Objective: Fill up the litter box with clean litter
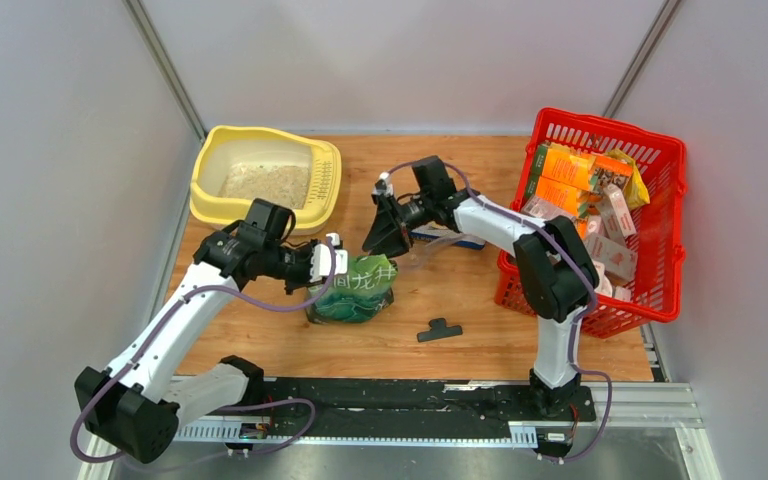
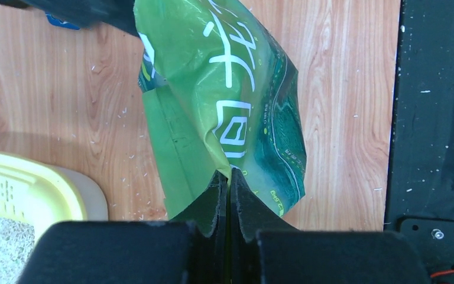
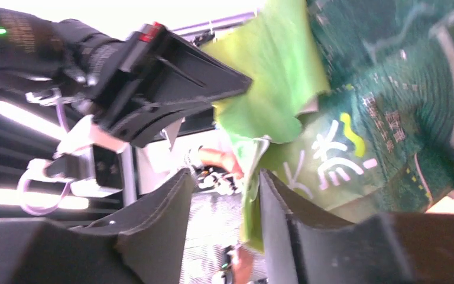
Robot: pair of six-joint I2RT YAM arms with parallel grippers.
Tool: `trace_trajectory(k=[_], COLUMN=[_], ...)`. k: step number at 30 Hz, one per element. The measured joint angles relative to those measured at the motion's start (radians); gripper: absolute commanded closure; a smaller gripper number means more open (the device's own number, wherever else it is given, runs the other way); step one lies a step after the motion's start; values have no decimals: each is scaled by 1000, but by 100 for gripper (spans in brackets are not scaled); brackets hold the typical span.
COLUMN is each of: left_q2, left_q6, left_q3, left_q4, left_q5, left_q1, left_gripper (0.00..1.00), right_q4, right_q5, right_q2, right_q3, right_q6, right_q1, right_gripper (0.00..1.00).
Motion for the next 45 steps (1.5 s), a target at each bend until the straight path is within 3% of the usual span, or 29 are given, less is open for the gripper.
trace_trajectory(k=[3, 6, 8, 10, 11, 15, 19, 26, 36, 45], left_q2=[-32, -70, -89, -105, -110, -106, -95, -72, -72, -60], left_q6=[-19, -52, -84, -119, -140, -235, -306, -373, -502, -536], left_q3=[-27, -57, -74, -93, -101, -106, -108, -105, -106, -106], left_q4=[26, 52, 73, 101, 112, 145, 170, 172, 195, 202], left_q5=[-10, -11, -11, -11, -10, 6, 19, 61, 66, 89], left_q1=[1, 1, 2, 3, 5, 27, 57, 101, 123, 142], left_gripper=[100, 100, 100, 100, 100, 100, 100, 100, 100, 100], right_q4=[-57, -208, -389, -470, -497, -365, -299, -204, -113, -95], right_q5=[9, 70, 164, 259, 298, 409, 430, 487, 519, 539], right_q2=[-1, -3, -19, -82, -131, -505, -625, -476, -359, -299], right_q3=[105, 273, 416, 439, 416, 32, -93, -123, -126, -110], right_q6=[-106, -313, -616, -848, -940, -1270, -1528, -1713, -1767, -1769], right_q1=[-54, -115, -144, -157, -152, -68, 35, 128, 251, 254], right_gripper=[41, 38, 36, 33, 32, 31, 30, 29, 30, 42])
